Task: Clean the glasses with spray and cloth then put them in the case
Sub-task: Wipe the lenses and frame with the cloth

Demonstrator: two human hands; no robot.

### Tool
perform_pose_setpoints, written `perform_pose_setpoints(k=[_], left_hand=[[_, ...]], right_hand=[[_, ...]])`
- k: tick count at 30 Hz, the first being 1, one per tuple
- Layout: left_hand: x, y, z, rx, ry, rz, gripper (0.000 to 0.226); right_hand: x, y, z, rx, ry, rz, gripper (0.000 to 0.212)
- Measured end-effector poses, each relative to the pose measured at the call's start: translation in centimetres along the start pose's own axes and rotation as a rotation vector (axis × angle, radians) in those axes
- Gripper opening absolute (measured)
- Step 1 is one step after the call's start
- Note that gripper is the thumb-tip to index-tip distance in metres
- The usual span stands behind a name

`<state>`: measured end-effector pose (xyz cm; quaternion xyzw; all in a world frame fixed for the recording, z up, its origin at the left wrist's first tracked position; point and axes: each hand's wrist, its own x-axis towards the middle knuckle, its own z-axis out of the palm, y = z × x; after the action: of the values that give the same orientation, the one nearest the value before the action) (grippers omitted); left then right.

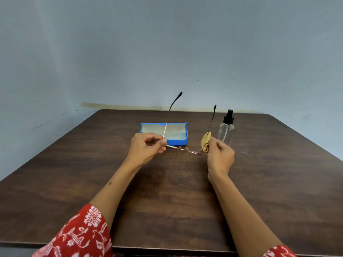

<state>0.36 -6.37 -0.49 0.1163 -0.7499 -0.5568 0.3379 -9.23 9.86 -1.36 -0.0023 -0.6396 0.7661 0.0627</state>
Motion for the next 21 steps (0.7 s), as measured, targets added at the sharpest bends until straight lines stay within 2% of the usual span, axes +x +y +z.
perform_pose_setpoints(k=[7, 13, 21], left_hand=[[0.5, -1.2, -0.4, -0.078, -0.02, -0.17, 0.008], [0.8, -2.1, 0.3, -0.143, 0.013, -0.262, 0.007], [0.5, -2.3, 0.1, -0.059, -0.018, -0.21, 0.016]], right_hand=[[0.4, 0.7, 0.0, -0.062, -0.104, -0.057, 0.036], [0.5, 1.1, 0.0, -0.202, -0.134, -0.164, 0.028], [0.7, 1.3, 0.3, -0.323, -0.113, -0.242, 0.024]])
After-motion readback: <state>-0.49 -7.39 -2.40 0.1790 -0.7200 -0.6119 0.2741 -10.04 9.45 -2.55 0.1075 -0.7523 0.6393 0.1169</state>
